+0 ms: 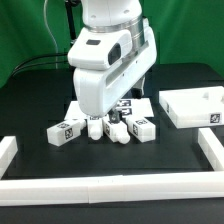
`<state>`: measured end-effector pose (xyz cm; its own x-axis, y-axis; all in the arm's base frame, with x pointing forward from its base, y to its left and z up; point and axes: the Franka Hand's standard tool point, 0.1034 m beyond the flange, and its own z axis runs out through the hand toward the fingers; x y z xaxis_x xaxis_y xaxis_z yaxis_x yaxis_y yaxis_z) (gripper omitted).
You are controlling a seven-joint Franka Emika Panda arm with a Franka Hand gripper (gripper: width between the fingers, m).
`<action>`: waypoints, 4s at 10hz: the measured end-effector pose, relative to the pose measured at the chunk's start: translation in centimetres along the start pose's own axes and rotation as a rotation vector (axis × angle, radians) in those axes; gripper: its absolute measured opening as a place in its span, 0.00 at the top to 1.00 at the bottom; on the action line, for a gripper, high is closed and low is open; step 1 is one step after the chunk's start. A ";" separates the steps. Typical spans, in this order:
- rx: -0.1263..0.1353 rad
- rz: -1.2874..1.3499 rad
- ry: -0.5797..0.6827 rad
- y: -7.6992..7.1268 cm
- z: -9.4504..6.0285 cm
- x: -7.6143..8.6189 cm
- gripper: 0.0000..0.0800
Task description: Assemble one leg
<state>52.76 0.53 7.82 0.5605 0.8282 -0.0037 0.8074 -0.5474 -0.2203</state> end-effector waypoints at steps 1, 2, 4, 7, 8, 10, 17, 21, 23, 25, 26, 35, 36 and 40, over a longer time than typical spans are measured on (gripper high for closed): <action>0.000 0.000 0.000 0.0 0.0 0.0 0.19; 0.000 0.000 0.000 0.0 0.0 0.0 0.19; -0.001 -0.001 -0.001 0.0 0.0 0.0 0.19; -0.001 -0.001 -0.001 0.0 0.0 0.0 0.19; 0.017 0.081 -0.024 -0.5 -0.5 0.2 0.19; 0.015 0.219 -0.073 -2.5 -3.6 2.5 0.19; 0.003 0.351 -0.087 -4.8 -2.6 4.1 0.19; -0.072 0.352 -0.031 -4.6 2.4 1.1 0.19; -0.065 0.369 -0.043 -4.9 2.0 1.5 0.19; -0.061 0.372 -0.046 -4.9 2.3 1.4 0.19; -0.064 0.374 -0.040 -4.9 3.2 1.4 0.19; -0.076 0.381 -0.013 -4.5 7.3 1.7 0.49; -0.076 0.381 -0.013 -4.5 7.3 1.7 0.49; -0.054 0.397 -0.041 -5.0 6.6 1.4 0.64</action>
Offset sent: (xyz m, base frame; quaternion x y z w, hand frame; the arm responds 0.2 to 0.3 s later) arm 0.0000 0.0000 0.0000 0.0000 0.0000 0.0000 1.0000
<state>48.26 5.26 2.48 0.8241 0.5542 -0.1173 0.5382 -0.8306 -0.1428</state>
